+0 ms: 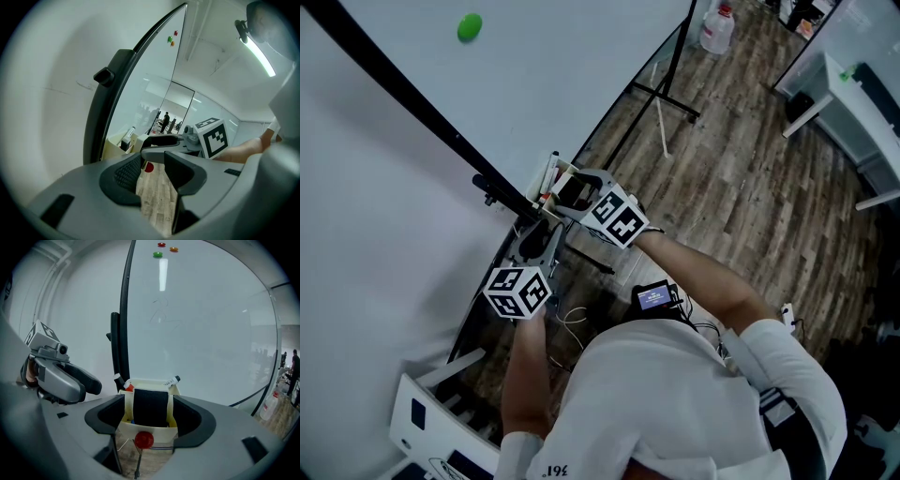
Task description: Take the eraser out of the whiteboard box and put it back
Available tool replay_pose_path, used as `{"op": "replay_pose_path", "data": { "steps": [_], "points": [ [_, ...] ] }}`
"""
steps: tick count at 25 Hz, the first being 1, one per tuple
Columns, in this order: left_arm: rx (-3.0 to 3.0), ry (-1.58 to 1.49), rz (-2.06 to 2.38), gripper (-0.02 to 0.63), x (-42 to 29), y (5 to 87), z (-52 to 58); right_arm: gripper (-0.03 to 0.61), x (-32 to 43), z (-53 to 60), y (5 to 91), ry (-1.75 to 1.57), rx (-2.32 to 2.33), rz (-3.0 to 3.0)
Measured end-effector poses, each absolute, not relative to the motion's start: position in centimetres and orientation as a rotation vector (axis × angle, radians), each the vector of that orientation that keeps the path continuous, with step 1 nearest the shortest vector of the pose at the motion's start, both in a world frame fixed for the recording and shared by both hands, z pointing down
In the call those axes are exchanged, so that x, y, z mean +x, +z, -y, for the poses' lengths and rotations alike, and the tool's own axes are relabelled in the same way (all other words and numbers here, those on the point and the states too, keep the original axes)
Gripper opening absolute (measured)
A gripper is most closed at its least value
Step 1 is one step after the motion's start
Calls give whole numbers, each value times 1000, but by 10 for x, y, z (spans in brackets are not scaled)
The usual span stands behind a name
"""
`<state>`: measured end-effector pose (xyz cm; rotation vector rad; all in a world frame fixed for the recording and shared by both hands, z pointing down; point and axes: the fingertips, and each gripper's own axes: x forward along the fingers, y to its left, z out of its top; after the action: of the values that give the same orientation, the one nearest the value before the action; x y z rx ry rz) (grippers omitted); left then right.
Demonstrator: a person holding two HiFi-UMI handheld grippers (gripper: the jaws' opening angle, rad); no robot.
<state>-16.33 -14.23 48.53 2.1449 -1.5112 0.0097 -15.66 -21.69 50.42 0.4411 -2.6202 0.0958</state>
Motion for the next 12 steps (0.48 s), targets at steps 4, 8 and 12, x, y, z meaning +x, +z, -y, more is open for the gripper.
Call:
{"op": "replay_pose_path", "data": {
  "steps": [4, 8, 12],
  "points": [
    [2150, 0, 1511, 163, -161, 482, 140, 314, -149, 215, 499, 74, 459, 2620],
    [2156, -6, 1506, 163, -159, 480, 138, 314, -145, 212, 491, 56, 475, 2635],
    [2164, -6, 1503, 163, -155, 477, 135, 314, -139, 208, 479, 31, 492, 2648]
  ]
}}
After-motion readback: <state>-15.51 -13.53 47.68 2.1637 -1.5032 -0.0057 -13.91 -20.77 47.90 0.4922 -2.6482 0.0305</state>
